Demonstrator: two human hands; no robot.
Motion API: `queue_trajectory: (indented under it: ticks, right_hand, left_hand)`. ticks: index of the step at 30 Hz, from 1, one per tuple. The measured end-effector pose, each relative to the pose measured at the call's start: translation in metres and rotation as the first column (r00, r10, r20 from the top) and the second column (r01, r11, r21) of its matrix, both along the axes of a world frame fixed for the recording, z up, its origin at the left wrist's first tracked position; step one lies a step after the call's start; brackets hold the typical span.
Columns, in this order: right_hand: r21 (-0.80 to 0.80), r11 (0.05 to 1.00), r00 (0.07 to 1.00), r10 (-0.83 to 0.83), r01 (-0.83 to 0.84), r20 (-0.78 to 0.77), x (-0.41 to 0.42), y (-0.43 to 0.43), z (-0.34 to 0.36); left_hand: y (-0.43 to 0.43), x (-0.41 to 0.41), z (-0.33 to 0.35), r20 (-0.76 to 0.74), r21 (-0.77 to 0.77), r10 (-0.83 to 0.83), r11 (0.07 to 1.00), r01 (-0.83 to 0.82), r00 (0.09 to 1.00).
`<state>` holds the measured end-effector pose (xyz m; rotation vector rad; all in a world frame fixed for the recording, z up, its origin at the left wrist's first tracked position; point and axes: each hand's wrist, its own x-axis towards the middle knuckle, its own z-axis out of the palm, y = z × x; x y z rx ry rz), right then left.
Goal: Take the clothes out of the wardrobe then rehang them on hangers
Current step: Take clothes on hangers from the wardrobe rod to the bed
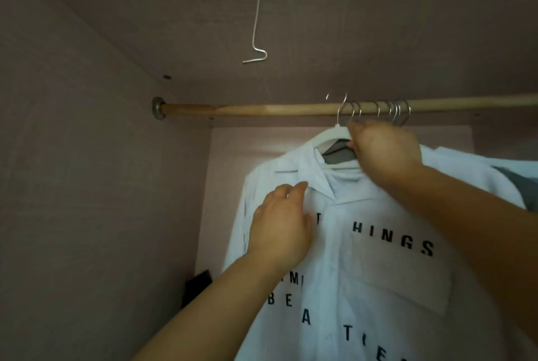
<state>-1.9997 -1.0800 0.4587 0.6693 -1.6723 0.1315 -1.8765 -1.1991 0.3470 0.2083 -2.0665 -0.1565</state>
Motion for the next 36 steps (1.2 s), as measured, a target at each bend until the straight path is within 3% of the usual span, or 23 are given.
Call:
queue_trajectory:
  ticks: [7, 12, 15, 21, 28, 36]
  right_hand:
    - [-0.053, 0.986, 0.986, 0.157, -0.160, -0.058, 0.035, 0.008, -0.007]
    - [0.024, 0.966, 0.965, 0.256, -0.258, 0.063, 0.091, 0.035, -0.068]
    - [0.047, 0.957, 0.952, 0.279, -0.286, 0.125, 0.121, 0.050, -0.113]
    - [0.039, 0.936, 0.937, 0.349, -0.349, 0.006, 0.165, 0.084, -0.217]
    - [-0.028, 0.979, 0.971, 0.204, -0.202, 0.127, 0.271, 0.151, -0.313]
    - [-0.119, 0.988, 0.958, -0.061, 0.098, 0.281, 0.418, 0.266, -0.384]
  left_hand:
    - [0.005, 0.021, 0.008, -0.181, -0.014, -0.018, 1.000, 0.015, 0.983]
    - [0.010, 0.044, -0.007, -0.316, -0.045, -0.028, 0.999, 0.015, 0.948]
    - [0.017, 0.061, -0.036, -0.270, -0.051, -0.036, 0.998, 0.023, 0.962]
    - [0.039, 0.102, -0.130, -0.166, -0.023, -0.182, 0.983, 0.181, 0.969]
    - [0.098, 0.181, -0.218, -0.091, 0.066, -0.394, 0.914, 0.401, 0.914]
    - [0.204, 0.271, -0.273, 0.019, 0.003, -0.636, 0.772, 0.636, 0.772]
